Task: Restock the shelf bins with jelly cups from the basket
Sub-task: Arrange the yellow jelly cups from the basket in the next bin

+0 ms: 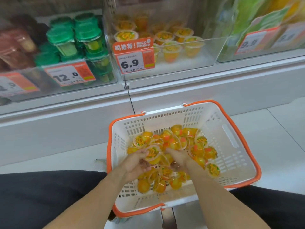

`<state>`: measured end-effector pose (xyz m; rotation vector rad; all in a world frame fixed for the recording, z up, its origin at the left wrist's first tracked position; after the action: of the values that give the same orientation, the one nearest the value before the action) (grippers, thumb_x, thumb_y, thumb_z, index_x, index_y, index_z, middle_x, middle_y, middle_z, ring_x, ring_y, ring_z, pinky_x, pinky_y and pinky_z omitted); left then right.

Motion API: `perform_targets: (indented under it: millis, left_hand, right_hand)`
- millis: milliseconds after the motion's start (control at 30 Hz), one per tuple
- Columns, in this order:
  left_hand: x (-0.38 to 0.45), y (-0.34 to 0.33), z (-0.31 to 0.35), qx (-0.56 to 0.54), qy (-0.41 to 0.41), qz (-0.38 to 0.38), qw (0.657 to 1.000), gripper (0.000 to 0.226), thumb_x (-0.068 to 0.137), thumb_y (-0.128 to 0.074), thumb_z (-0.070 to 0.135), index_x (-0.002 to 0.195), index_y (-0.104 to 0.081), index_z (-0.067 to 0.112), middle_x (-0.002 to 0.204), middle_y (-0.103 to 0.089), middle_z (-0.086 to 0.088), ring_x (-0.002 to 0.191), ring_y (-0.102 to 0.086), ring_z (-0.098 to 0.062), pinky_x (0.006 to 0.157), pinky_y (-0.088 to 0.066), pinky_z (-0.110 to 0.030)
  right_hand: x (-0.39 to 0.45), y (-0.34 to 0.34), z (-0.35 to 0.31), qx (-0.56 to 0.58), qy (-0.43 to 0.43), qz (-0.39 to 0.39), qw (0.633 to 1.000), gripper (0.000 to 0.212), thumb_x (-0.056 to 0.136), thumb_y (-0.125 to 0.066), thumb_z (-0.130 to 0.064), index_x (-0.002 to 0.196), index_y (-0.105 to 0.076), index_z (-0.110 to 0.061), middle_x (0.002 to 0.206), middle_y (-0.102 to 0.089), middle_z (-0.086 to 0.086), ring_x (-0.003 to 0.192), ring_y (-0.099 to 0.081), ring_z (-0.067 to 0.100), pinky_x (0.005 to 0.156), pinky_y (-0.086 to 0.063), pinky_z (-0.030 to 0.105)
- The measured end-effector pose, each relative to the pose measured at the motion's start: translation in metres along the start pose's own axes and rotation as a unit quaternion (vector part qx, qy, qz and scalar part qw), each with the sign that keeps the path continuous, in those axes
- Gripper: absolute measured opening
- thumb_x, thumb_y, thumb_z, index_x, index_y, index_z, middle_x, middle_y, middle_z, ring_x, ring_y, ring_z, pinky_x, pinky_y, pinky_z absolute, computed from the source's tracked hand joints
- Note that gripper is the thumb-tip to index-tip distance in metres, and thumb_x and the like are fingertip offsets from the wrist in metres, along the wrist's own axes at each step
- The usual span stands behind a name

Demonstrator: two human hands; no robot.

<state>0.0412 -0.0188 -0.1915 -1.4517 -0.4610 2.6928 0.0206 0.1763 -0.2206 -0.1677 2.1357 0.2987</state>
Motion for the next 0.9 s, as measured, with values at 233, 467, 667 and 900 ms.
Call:
perform_targets:
  millis: [233, 467, 667, 900]
  left_hand:
    - [-0.064, -0.065, 0.070, -0.160, -0.084, -0.112, 0.977, 0.023, 0.093, -0.061, 0.020, 0.089, -0.077, 0.004, 0.101, -0.067, -0.021, 0.089, -0.065, -0.039, 0.081, -0.060, -0.049]
    - [-0.148, -0.126, 0.185, 0.048, -0.187, -0.147, 0.970, 0.028, 0.088, -0.067, 0.037, 0.100, -0.074, 0.012, 0.099, -0.068, -0.012, 0.088, -0.067, -0.029, 0.052, -0.055, -0.027]
    - [-0.198, -0.118, 0.228, 0.082, -0.263, -0.116, 0.954, 0.021, 0.087, -0.069, 0.017, 0.107, -0.068, 0.014, 0.102, -0.070, -0.014, 0.085, -0.071, -0.023, 0.052, -0.052, -0.025]
    - [-0.199, -0.105, 0.239, -0.078, -0.256, -0.036, 0.963, 0.013, 0.092, -0.061, 0.013, 0.098, -0.068, 0.003, 0.072, -0.067, -0.015, 0.076, -0.062, -0.030, 0.044, -0.049, -0.028]
  right_hand:
    - [-0.061, 0.042, -0.093, 0.333, 0.192, -0.261, 0.885, 0.041, 0.091, -0.060, -0.034, 0.123, -0.060, -0.009, 0.096, -0.063, 0.015, 0.065, -0.057, 0.020, 0.056, -0.042, 0.029]
    - [-0.170, 0.082, -0.188, 0.222, 0.463, -0.152, 0.845, 0.081, 0.055, -0.097, -0.023, 0.122, -0.053, -0.010, 0.110, -0.065, 0.020, 0.101, -0.065, 0.031, 0.085, -0.056, 0.037]
    - [-0.230, 0.073, -0.234, -0.015, 0.594, -0.042, 0.803, 0.087, 0.074, -0.086, -0.009, 0.143, -0.045, -0.042, 0.119, -0.066, 0.004, 0.108, -0.066, 0.024, 0.093, -0.055, 0.038]
    - [-0.219, 0.067, -0.312, -0.020, 0.601, 0.090, 0.794, 0.070, 0.062, -0.093, -0.010, 0.122, -0.059, -0.021, 0.116, -0.068, -0.007, 0.106, -0.068, 0.012, 0.088, -0.058, 0.037]
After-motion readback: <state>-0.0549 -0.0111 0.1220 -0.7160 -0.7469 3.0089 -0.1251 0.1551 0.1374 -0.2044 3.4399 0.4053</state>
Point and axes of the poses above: each hand's wrist, its own x-axis towards the middle knuckle, its own y-axis out of the back of the hand, z = x × y, the point moved 4 cm from there along x, towards the middle knuckle
